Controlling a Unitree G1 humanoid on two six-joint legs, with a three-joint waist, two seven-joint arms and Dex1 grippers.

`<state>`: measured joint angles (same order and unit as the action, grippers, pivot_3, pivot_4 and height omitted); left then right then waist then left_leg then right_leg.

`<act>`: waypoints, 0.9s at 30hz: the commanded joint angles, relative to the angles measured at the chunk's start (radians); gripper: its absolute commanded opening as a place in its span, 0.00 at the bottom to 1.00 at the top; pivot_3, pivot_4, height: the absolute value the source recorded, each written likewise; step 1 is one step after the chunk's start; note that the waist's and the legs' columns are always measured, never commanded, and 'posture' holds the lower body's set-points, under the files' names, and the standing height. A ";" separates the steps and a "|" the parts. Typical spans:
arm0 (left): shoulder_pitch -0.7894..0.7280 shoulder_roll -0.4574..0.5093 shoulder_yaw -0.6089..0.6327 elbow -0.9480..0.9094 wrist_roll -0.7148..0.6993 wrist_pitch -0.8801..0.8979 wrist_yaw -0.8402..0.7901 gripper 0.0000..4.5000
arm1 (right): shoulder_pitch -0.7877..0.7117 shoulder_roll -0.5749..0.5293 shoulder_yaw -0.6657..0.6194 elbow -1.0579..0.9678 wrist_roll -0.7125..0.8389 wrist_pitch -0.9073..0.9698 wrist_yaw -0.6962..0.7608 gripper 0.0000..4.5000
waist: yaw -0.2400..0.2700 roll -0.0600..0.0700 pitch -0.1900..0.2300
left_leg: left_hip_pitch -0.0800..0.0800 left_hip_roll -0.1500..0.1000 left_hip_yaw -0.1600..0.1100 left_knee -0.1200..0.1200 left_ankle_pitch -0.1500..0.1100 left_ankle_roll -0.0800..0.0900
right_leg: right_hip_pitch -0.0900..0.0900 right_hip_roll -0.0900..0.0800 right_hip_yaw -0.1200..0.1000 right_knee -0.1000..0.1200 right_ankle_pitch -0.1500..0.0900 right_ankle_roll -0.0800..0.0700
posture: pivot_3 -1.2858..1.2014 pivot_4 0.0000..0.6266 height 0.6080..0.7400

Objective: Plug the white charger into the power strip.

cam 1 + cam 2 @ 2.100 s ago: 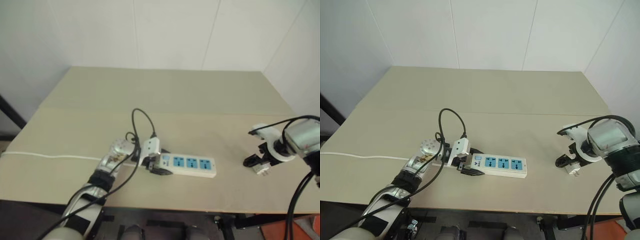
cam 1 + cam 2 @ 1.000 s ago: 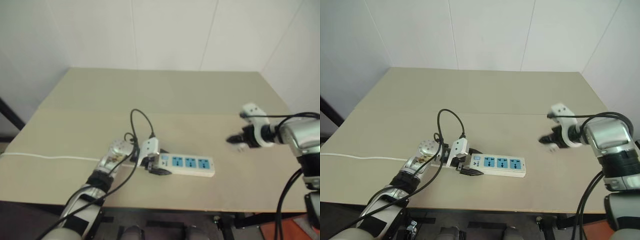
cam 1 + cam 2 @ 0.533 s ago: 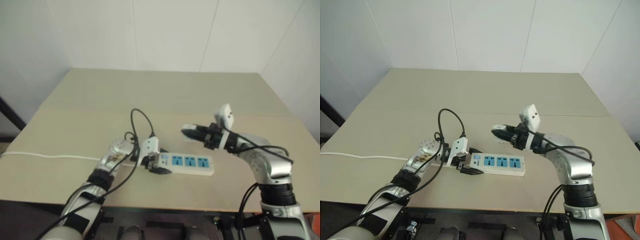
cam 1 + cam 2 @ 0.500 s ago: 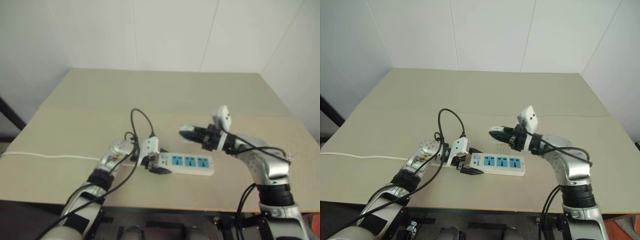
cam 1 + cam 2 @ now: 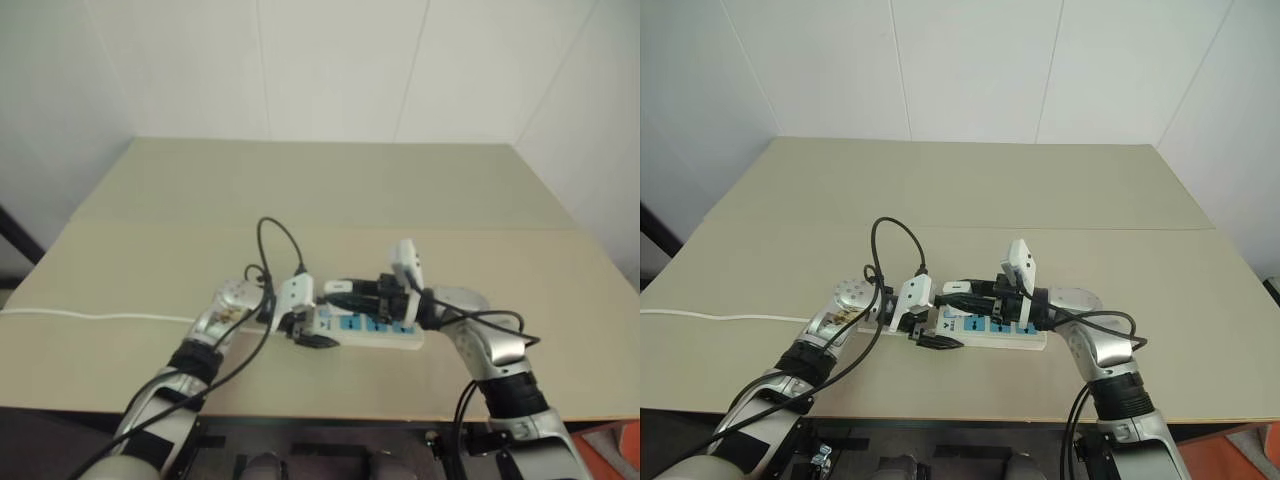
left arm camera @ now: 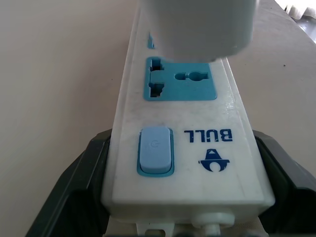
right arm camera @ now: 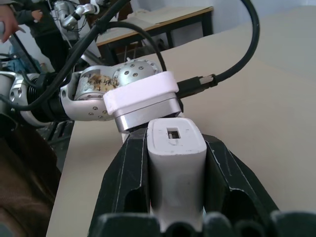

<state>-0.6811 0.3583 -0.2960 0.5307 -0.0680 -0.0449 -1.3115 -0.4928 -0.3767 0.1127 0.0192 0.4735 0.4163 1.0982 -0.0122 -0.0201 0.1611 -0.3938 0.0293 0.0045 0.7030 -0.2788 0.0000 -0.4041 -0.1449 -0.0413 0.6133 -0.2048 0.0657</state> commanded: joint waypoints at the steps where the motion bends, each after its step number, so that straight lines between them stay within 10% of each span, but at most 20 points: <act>1: 0.026 0.025 -0.018 -0.011 0.031 0.022 0.011 0.74 | -0.004 0.003 -0.006 0.017 -0.007 -0.060 0.022 0.25 | 0.000 0.000 0.000 | 0.000 0.000 0.000 0.000 0.000 0.000 | 0.000 0.000 0.000 0.000 0.000 0.000 | 0.52 0.24 1.00; 27: 0.036 0.040 -0.027 -0.036 0.028 0.032 0.010 0.74 | -0.037 0.000 -0.005 0.230 -0.104 -0.258 0.086 0.25 | -0.001 0.000 0.000 | 0.001 0.000 0.000 -0.001 0.000 0.000 | 0.000 0.000 0.000 0.000 0.000 0.000 | 0.52 0.24 1.00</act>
<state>-0.6619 0.3749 -0.3014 0.4914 -0.0740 -0.0302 -1.3020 -0.5337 -0.3683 0.1147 0.2422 0.3763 0.1906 1.1761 -0.0133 -0.0199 0.1611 -0.3929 0.0297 0.0047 0.7015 -0.2786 -0.0004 -0.4041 -0.1445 -0.0411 0.6129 -0.2048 0.0657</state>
